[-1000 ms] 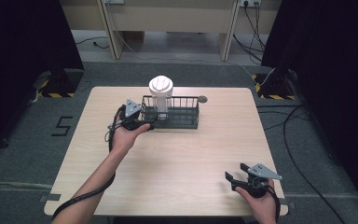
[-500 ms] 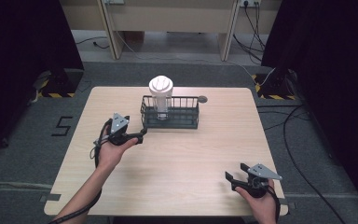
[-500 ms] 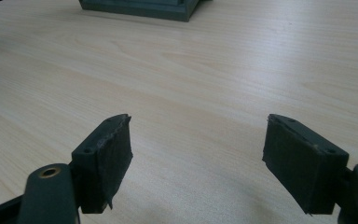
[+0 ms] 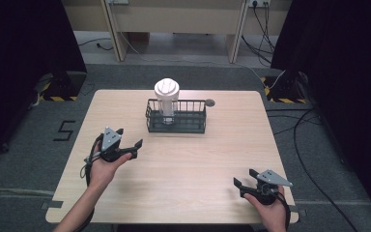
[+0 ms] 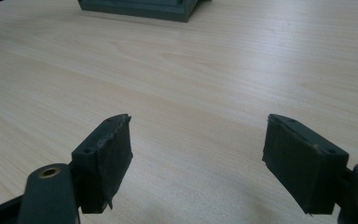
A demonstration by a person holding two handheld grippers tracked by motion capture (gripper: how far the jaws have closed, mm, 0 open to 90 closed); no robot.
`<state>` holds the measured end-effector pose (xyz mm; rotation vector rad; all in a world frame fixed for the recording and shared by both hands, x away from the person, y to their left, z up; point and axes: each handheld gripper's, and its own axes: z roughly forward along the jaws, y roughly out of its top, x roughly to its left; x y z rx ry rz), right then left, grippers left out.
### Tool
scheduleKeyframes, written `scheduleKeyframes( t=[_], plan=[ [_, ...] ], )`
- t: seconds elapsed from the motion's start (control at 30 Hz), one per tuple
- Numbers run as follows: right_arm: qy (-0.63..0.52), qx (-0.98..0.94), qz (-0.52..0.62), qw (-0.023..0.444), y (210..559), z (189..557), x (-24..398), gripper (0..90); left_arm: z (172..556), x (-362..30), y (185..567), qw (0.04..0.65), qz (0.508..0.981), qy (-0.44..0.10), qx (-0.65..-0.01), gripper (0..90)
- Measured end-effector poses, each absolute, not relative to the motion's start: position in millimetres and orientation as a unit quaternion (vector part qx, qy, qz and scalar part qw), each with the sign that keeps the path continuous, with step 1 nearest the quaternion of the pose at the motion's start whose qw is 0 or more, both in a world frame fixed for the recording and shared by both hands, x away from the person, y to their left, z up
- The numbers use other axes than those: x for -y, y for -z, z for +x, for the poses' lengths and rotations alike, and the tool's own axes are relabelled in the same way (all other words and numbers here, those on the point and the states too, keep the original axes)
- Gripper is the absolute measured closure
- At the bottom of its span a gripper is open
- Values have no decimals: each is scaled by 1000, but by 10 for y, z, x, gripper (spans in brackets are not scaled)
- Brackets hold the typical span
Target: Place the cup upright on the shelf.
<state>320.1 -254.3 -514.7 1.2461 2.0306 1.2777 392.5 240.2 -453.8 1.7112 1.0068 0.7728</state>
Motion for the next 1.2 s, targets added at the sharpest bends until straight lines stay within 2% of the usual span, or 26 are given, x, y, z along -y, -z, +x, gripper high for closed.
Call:
scheduleKeyframes(
  t=[1.2],
  plan=[
    [-459, -733, 452, 218, 5146, 3199, 2541, 240, 3418, -2940, 5011, 466, 678, -314, -474, 145]
  ],
)
